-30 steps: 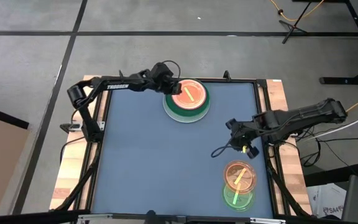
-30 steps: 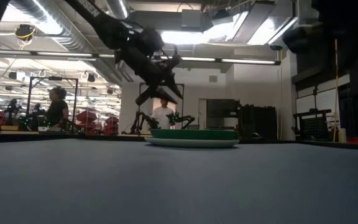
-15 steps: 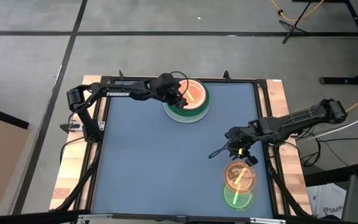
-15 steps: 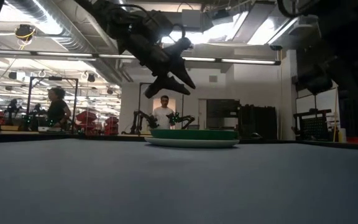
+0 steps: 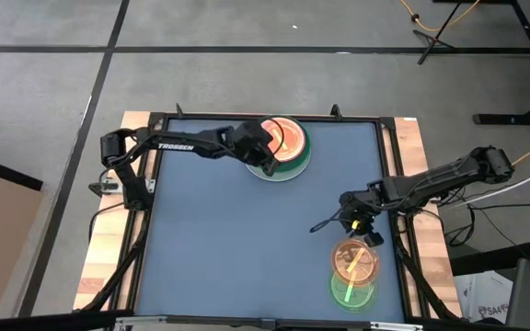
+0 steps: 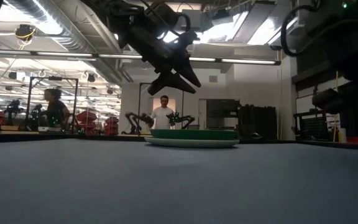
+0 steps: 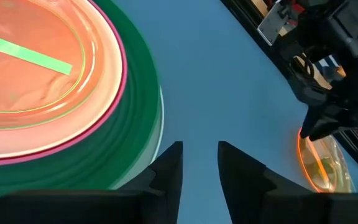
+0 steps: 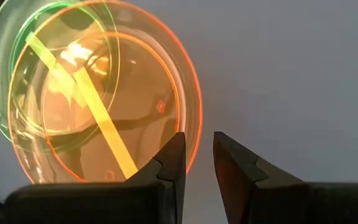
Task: Stack plastic plates
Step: Stack the orange plate on top of the light green plate
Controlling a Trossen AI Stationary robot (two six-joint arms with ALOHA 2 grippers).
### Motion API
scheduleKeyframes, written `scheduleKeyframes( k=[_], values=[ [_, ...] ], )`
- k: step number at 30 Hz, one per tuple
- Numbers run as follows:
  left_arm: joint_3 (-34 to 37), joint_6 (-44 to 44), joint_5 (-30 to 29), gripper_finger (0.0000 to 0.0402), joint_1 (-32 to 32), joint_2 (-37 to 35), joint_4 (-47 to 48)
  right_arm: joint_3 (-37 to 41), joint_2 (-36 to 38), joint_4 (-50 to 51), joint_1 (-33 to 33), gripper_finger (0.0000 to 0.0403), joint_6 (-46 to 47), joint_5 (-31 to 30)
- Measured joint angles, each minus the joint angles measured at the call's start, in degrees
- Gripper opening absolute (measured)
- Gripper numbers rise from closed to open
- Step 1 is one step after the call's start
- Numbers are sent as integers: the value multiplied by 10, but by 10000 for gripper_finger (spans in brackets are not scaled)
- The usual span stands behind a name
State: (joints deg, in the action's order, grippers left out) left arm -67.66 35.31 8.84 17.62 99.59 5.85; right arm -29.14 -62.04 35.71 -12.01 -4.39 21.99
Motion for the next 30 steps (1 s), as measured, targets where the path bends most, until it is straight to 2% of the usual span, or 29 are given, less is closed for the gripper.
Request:
scheduleKeyframes(
  k=[6,20,30],
  values=[
    [0,-1,-8,94,-5,0,0,30,0,-42,0,74,7,27],
    [0,0,-8,94,-5,0,0,36,-2,-48,0,74,18,10],
    [0,0,-8,94,-5,1,0,36,-69,-76,0,74,13,19]
  ],
)
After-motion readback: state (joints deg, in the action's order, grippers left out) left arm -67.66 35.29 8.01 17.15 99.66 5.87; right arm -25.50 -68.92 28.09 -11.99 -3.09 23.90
